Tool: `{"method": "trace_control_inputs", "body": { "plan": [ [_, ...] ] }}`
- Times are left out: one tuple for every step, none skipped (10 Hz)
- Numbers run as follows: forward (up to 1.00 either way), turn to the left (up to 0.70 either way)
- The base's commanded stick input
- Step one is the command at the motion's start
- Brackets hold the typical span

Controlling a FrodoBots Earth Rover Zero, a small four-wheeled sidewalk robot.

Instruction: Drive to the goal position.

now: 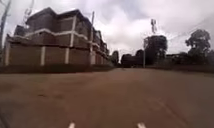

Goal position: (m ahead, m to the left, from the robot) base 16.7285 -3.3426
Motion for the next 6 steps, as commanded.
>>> {"method": "trace_control_inputs", "body": {
  "plan": [
    [0.70, 0.00],
    [0.70, 0.00],
    [0.70, 0.00],
    [0.70, 0.00],
    [0.70, 0.00],
    [0.70, 0.00]
  ]
}}
